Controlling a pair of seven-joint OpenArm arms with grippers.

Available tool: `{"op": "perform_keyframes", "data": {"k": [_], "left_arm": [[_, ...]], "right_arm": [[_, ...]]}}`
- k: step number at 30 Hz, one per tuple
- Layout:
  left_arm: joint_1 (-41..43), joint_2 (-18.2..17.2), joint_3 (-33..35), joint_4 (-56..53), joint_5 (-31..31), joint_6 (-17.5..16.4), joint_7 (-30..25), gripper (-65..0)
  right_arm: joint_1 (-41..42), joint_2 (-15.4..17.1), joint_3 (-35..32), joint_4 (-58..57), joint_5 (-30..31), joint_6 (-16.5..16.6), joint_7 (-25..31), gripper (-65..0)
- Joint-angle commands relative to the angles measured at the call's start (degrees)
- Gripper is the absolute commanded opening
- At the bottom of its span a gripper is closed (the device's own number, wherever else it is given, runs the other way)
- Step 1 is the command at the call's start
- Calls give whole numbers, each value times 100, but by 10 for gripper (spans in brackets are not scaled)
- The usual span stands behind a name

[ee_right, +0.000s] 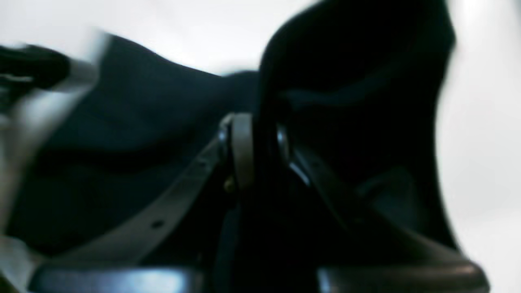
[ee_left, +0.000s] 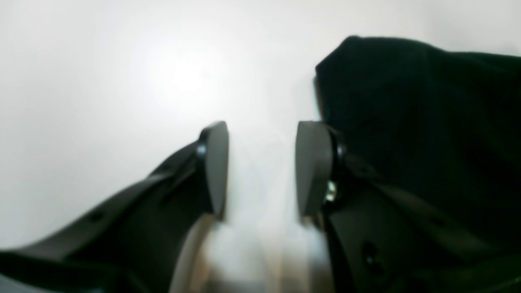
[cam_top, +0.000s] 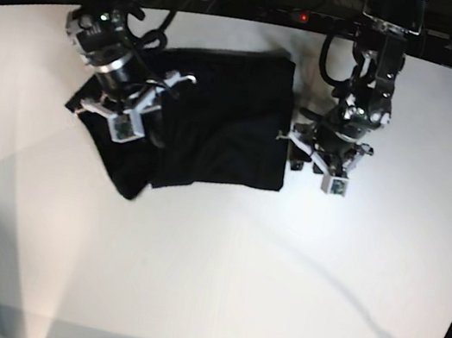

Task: Fold the T-shirt properly
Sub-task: 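Grasp the strip end with the right gripper and fold it over toward the left gripper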

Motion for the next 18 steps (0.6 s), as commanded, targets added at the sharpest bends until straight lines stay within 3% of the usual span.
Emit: {"op": "perform_keyframes", "data": {"k": [1,4,7,12,18], "left_arm": [[-23,-17,3,73,-24,-10,-14,-383],[-23,-26,11,73,-24,-10,-14,-383],[13,-43,-24,100,-24,-10,-14,-383],[101,-78,-33,144,-24,-10,-5,-383],[153,-78,-94,293,-24,-10,48,-383]], "right_arm": [[38,-3,-322,98,128,25,194,-650],[231,-3,-1421,-87,128,25,203,-650],[486,-3,-1922,-720,128,25,264,-650],[794,-3,-1913,-1599,137,25,273,-650],[908,-3,-1931,-1766,137,25,273,-650]]}}
